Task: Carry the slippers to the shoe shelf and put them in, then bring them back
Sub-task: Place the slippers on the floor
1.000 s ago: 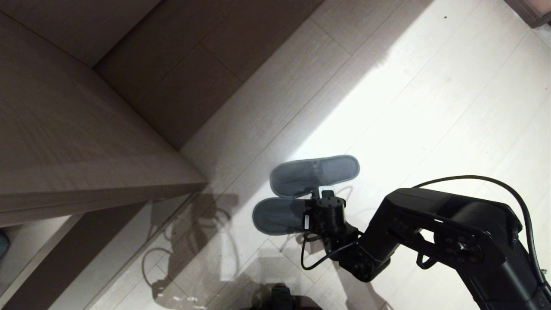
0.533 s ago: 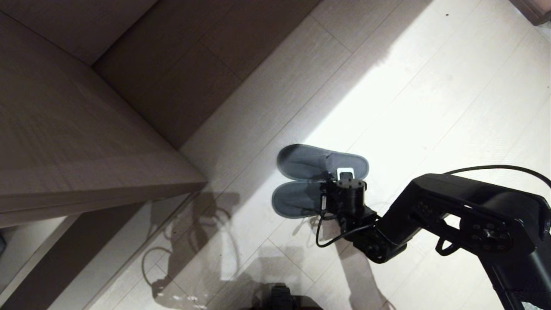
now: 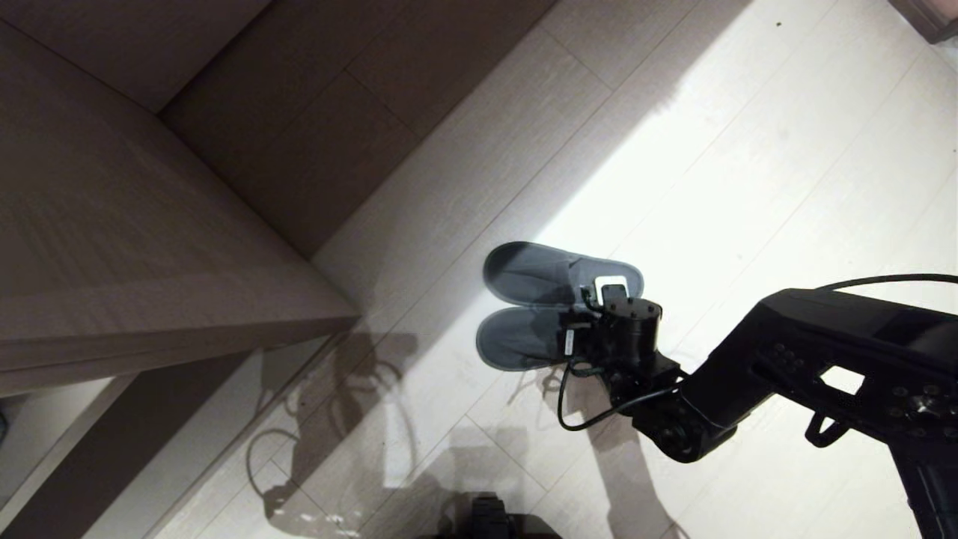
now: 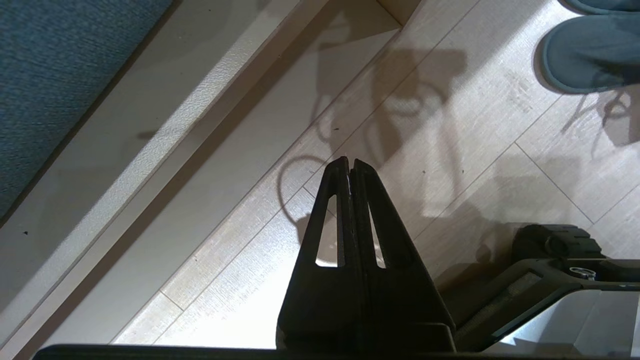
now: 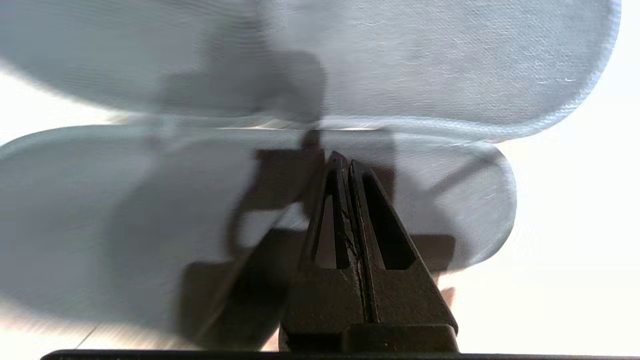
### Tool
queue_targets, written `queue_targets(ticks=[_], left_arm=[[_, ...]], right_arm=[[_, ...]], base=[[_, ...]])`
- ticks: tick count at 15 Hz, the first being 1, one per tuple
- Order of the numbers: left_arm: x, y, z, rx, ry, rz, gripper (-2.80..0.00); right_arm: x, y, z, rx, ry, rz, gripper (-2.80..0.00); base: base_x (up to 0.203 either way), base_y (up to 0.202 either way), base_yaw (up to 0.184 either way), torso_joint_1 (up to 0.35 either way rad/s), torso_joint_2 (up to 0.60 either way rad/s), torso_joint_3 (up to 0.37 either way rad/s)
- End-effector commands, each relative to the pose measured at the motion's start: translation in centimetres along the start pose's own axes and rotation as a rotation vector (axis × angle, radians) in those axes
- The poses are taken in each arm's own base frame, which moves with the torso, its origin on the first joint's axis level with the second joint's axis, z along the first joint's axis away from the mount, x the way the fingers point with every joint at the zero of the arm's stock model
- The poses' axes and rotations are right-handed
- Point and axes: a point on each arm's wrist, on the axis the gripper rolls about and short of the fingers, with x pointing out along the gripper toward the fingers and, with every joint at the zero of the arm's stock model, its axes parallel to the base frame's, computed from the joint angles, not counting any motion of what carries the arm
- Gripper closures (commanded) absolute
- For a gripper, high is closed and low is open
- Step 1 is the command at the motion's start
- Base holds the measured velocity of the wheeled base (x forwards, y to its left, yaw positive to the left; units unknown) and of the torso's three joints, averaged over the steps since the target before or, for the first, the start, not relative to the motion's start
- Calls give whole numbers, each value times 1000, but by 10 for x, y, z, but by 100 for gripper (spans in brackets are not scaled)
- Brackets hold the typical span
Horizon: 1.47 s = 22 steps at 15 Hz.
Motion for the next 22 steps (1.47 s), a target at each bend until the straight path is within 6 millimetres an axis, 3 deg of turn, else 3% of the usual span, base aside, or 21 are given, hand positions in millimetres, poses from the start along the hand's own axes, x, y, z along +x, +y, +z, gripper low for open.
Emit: queue_targets(ticks=[1, 4, 6, 11, 14, 22], left_arm=[[0, 0, 0, -1, 1, 0, 0], [0, 0, 0, -1, 1, 0, 0], [0, 0, 0, -1, 1, 0, 0], [0, 0, 0, -1, 1, 0, 0], [0, 0, 0, -1, 1, 0, 0], [0, 0, 0, -1, 0, 0, 0]], right_arm=[[-25, 3, 14, -2, -8, 89, 0], [-50, 8, 11, -41, 27, 179, 0], [-65, 21, 10, -55, 44, 331, 0], [-30, 61, -24, -87, 97, 382, 0], [-25, 79, -45, -107, 137, 412, 0], [-14, 91, -77, -128, 178, 436, 0]], base=[[0, 0, 0, 0, 0, 0], [0, 0, 0, 0, 0, 0], [0, 0, 0, 0, 0, 0], [0, 0, 0, 0, 0, 0], [0, 0, 0, 0, 0, 0], [0, 0, 0, 0, 0, 0]])
